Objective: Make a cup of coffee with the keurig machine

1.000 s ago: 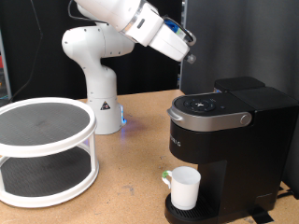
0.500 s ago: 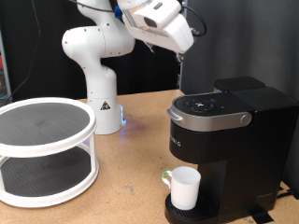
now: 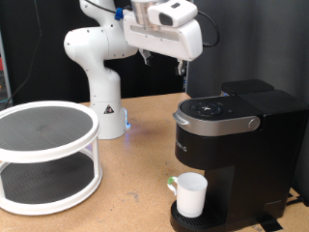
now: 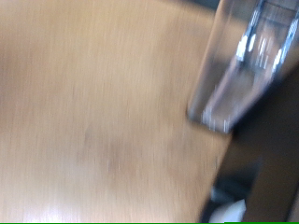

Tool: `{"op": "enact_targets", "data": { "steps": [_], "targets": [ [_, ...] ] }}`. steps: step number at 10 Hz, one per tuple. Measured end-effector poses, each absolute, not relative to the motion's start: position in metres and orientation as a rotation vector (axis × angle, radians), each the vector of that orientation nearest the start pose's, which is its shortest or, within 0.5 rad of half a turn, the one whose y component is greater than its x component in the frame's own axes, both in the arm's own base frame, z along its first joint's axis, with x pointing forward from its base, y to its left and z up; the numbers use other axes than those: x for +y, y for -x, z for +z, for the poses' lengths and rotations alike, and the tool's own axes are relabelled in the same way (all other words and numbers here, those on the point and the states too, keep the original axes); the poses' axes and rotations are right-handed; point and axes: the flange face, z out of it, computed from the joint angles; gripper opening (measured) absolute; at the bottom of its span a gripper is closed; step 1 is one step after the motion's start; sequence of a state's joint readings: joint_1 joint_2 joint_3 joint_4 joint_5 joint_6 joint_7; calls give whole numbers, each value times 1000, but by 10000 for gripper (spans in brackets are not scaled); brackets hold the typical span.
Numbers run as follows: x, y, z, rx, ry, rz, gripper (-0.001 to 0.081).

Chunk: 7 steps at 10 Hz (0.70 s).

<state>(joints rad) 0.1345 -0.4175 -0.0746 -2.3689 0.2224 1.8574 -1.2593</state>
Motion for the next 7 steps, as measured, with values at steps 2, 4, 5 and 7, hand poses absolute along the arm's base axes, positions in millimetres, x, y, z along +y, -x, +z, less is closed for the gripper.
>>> {"op": "enact_targets", "data": {
  "steps": [2,4,5,7],
  "targets": [
    [47,-410,480,-1845,2325,7,801],
    [47,-410,483,-1859,2304,33,801],
    [46,-410,482,-1895,2316,63,801],
    [57,-417,486,-1932,2435,46,801]
  ]
}}
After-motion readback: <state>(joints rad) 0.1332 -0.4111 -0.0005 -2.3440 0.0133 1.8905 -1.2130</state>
